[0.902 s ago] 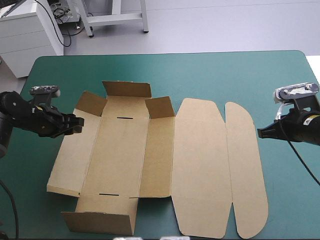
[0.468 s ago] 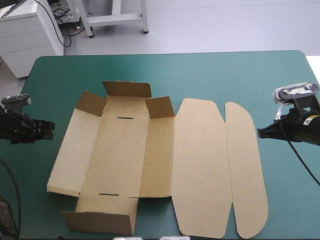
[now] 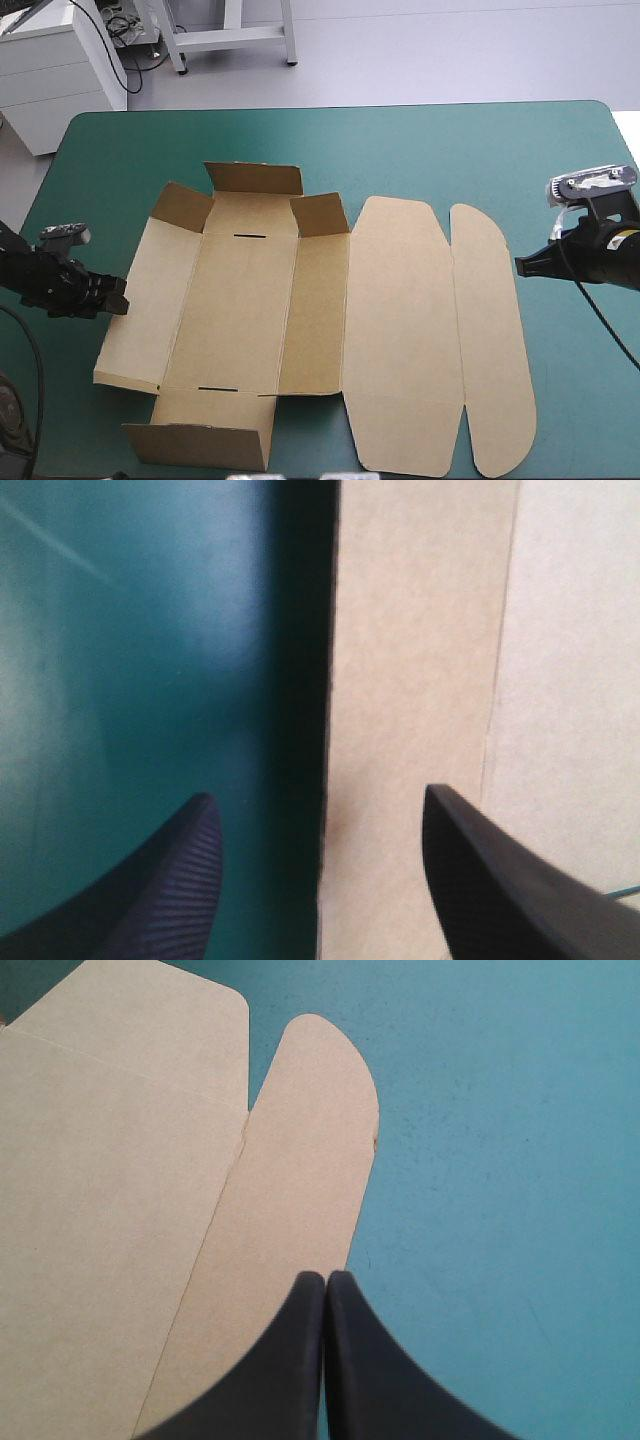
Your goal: Fold the box
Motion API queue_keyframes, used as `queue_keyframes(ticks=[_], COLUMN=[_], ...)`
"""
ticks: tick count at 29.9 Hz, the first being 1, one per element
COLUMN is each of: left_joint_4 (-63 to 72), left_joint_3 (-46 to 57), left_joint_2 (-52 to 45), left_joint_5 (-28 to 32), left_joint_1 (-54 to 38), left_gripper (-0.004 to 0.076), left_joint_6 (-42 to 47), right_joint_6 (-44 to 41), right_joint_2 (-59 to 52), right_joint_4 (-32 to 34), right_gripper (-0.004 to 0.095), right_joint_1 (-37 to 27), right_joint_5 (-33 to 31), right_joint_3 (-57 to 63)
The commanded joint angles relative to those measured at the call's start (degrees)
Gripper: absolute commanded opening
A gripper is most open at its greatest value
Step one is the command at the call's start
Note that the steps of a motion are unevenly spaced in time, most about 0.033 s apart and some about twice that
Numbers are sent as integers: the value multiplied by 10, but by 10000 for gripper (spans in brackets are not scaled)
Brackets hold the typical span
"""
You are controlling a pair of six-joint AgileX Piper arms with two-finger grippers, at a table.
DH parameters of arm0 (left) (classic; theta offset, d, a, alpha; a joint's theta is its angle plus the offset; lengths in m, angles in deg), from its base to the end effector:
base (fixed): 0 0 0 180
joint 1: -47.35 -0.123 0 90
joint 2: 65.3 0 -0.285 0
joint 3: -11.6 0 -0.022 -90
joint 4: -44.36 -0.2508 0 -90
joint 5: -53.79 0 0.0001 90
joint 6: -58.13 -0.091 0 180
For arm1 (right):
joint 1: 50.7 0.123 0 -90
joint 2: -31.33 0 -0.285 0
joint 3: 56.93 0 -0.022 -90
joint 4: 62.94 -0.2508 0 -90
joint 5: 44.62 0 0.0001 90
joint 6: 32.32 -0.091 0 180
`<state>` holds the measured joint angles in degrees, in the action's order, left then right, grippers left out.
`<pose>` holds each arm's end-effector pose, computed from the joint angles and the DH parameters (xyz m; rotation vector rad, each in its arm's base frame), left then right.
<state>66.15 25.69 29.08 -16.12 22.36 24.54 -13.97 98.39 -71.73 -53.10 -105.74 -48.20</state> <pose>0.2591 0.0857 0.2634 0.0337 2.9092 -0.4400 0.1889 0.0043 0.4027 -0.3047 2.3555 0.0226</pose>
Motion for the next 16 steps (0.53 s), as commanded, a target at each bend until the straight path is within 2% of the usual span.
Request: queue_keyframes(ticks=[1,5,9,16], left_joint_4=[47,59,94,130], left_joint_3=[-11,-11,-11,-11], left_joint_2=[-19,-19,-19,-19], left_joint_5=[-37,-23,-45,-45], left_joint_1=[0,0,0,0], left_gripper=[421,421,421,421], left_joint_6=[-33,-30,-18,-18], right_joint_6=[5,5,5,5], right_joint_2=[-7,-7,-7,-7], right_joint_4=[-7,-7,-7,-10], right_gripper=[-20,-20,-20,-20], right_joint_1=[-4,-4,-4,-4], right_joint_5=[28,25,22,16], right_joint_3=[-14,-14,-14,-14])
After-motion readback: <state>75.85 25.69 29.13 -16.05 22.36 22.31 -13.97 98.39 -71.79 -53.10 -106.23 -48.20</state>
